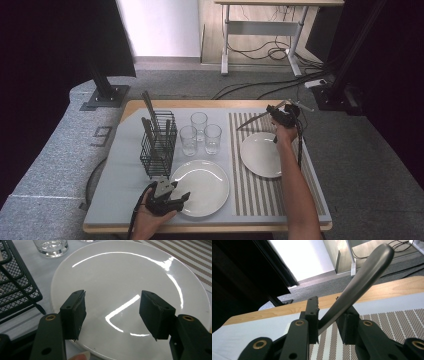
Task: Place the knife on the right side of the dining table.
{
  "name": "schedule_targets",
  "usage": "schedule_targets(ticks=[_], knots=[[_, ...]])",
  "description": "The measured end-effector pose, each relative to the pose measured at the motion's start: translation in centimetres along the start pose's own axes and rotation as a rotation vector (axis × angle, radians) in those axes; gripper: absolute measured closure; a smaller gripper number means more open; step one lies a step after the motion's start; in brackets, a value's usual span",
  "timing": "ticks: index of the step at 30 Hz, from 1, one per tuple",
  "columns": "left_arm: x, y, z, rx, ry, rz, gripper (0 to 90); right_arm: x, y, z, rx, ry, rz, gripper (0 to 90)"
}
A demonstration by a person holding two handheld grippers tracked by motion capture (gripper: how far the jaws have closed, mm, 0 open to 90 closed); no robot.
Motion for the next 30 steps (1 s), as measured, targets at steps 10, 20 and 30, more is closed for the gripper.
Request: schedule_targets(ticks=[10,20,30], knots=[[-0.2,-0.08,-0.14,-0.006,-0.002,0.007,37.7,0.03,-0.29,-0.53,-0.023,0.005,0.003,71.7],[-0.16,-0.08,-0.15,-0.006,-0.001,0.006,37.7,0.04,-0.27,-0.46,-0.018,0.003,-0.001,71.7],[-0.2,-0.13,-0.12,-0.006,-0.001,0.008,37.7,0.0,-0.46,-0.82,-0.026,0.001,-0.005,71.2]])
Point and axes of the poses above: each handheld gripper's, and its own axes: x roughly backward along the jaws, y roughly out of its top, z roughly to its left, the point moved 8 cm from there along -x, roughly forward along the jaws, and after that the axes turned 1 degree about x, right-handed, at the moved point
